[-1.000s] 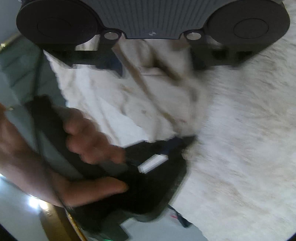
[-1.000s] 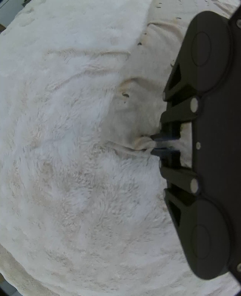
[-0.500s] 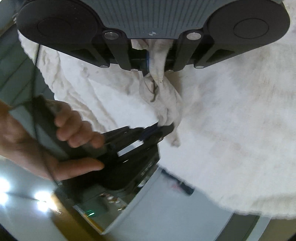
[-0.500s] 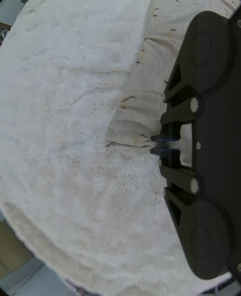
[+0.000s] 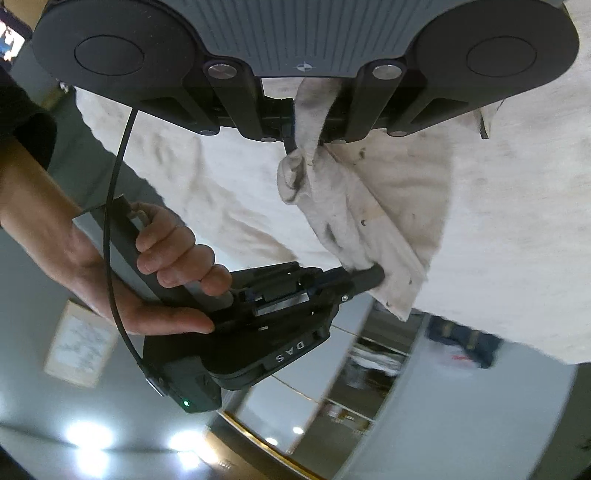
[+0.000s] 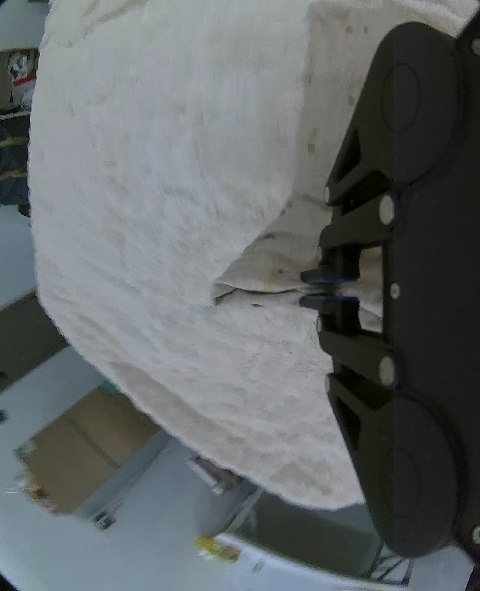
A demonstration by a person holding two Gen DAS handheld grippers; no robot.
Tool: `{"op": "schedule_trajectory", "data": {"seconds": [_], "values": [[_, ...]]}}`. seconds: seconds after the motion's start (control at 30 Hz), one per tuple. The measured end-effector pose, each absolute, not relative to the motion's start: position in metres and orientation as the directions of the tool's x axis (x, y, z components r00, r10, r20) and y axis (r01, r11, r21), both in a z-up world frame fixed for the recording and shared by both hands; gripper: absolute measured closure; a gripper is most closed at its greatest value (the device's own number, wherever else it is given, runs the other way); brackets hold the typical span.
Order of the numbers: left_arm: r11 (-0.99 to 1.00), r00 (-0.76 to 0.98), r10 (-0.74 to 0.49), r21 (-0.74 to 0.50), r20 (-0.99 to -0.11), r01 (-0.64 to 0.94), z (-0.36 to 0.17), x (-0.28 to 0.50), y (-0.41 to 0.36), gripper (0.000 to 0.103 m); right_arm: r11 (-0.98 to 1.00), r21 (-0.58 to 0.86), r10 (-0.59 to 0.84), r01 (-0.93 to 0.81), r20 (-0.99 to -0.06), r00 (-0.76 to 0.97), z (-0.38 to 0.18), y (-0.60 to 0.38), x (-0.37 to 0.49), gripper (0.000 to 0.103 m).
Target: Fold clothes
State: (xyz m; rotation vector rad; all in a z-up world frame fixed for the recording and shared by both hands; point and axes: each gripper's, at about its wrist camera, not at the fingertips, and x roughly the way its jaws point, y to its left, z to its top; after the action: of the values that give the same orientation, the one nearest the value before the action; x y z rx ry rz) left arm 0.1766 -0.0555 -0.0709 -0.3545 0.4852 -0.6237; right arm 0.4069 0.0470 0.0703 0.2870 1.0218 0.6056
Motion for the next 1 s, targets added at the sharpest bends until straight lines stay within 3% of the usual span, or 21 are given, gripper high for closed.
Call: {"op": "schedule_trajectory", "data": {"seconds": [0.17,0.3,0.37,0.43,0.5,0.53,0.57,0.67,0.8,0.87,0.93,1.0], "values": [[0.716,0.632,-0.690,-0.464,-0.353,0.523,-0.080,0.205,-0.152,0.098,0.761,0.593,0.644,-0.263,-0.641,0.418,0.038,-0.073,0.418,0.099],[0.731,0.575,-0.682,-0.431,-0.453,0.528,-0.125,0.233,-0.248,0.093,0.755,0.636,0.630,-0.156,-0.640,0.441,-0.020,-0.145,0.426,0.098],[0.732,0.527,-0.680,-0.430,-0.509,0.529,-0.158,0.243,-0.282,0.062,0.765,0.643,0.590,-0.035,-0.679,0.437,-0.078,-0.174,0.434,0.095],[0.716,0.441,-0.690,-0.452,-0.574,0.531,-0.202,0.247,-0.312,0.056,0.825,0.562,0.476,0.062,-0.749,0.460,-0.122,-0.184,0.436,0.088],[0.701,0.408,-0.701,-0.463,-0.585,0.543,-0.214,0.233,-0.318,0.052,0.852,0.503,0.388,0.148,-0.795,0.466,-0.149,-0.189,0.434,0.086],[0.692,0.390,-0.709,-0.468,-0.588,0.550,-0.220,0.225,-0.321,0.043,0.854,0.481,0.337,0.197,-0.801,0.495,-0.158,-0.194,0.430,0.086],[0.669,0.376,-0.729,-0.478,-0.572,0.569,-0.220,0.215,-0.319,0.031,0.859,0.468,0.304,0.207,-0.793,0.529,-0.157,-0.197,0.426,0.085],[0.558,0.340,-0.821,-0.517,-0.459,0.649,-0.202,0.182,-0.290,0.019,0.861,0.443,0.229,0.248,-0.775,0.589,-0.137,-0.203,0.410,0.078],[0.494,0.349,-0.869,-0.567,-0.352,0.659,-0.175,0.172,-0.219,0.003,0.874,0.481,0.310,0.067,-0.659,0.685,-0.098,-0.183,0.387,0.062],[0.518,0.374,-0.855,-0.543,-0.360,0.661,-0.166,0.176,-0.200,0.000,0.845,0.529,0.447,-0.082,-0.614,0.650,-0.087,-0.150,0.379,0.057],[0.541,0.364,-0.836,-0.509,-0.410,0.670,-0.164,0.190,-0.194,0.000,0.841,0.518,0.501,-0.156,-0.636,0.587,-0.090,-0.120,0.374,0.056],[0.561,0.381,-0.820,-0.472,-0.426,0.680,-0.163,0.199,-0.179,0.000,0.897,0.411,0.430,-0.165,-0.719,0.546,-0.100,-0.096,0.368,0.056]]}}
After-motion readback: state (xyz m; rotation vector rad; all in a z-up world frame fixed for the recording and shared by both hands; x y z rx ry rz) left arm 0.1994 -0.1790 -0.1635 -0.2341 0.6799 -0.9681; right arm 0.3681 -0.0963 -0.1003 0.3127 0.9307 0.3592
